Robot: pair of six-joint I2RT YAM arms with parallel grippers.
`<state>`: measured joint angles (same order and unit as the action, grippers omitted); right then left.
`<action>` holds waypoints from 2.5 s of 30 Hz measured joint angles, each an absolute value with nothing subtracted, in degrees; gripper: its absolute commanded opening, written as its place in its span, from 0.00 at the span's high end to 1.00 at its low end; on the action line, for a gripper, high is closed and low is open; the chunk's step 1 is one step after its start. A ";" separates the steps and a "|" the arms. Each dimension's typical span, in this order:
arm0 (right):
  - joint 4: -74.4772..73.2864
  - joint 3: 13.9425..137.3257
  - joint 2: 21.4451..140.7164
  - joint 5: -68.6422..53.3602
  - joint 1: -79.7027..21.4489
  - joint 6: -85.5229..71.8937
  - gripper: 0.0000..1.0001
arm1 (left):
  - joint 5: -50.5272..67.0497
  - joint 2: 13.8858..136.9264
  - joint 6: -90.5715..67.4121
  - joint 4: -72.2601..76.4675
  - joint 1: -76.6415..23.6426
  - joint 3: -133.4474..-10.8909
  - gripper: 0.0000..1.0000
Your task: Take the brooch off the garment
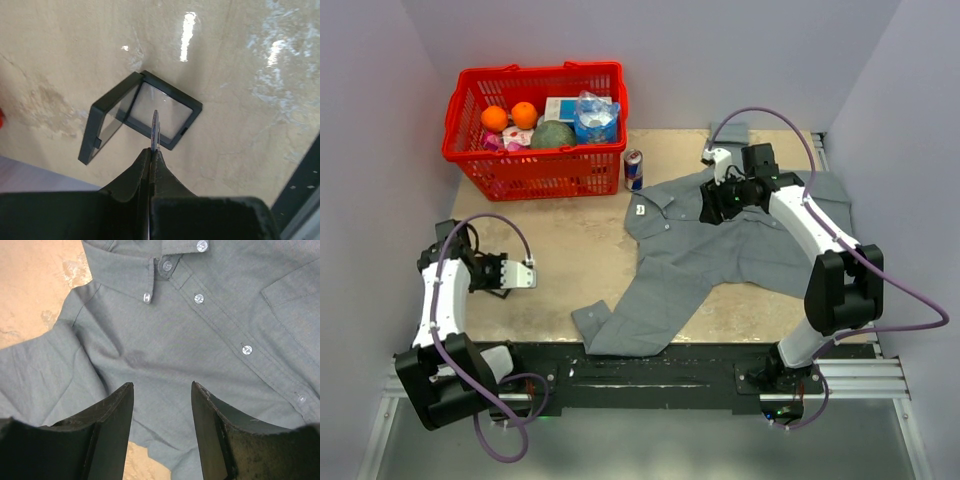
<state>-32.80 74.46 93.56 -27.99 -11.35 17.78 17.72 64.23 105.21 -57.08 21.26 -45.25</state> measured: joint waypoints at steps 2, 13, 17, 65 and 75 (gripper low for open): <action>-34.09 75.07 93.56 -27.94 -11.46 18.24 0.47 | 18.48 64.03 106.30 -54.13 21.26 -43.81 1.00; -34.65 76.25 93.56 -27.62 -11.73 18.65 0.46 | 20.91 60.07 111.15 -47.09 21.26 -38.41 1.00; -34.68 76.25 93.47 -27.62 -11.73 18.48 0.46 | 21.06 61.49 112.31 -45.89 21.56 -37.80 1.00; -32.10 73.71 93.34 -25.32 -11.88 16.93 0.44 | 31.55 66.65 113.65 -42.94 30.00 -36.99 1.00; -32.12 73.56 93.34 -24.99 -11.88 16.93 0.44 | 31.57 66.65 113.62 -39.86 30.00 -35.53 1.00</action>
<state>-32.12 73.56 93.34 -24.99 -11.88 16.93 31.57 66.65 113.62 -39.86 30.00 -35.53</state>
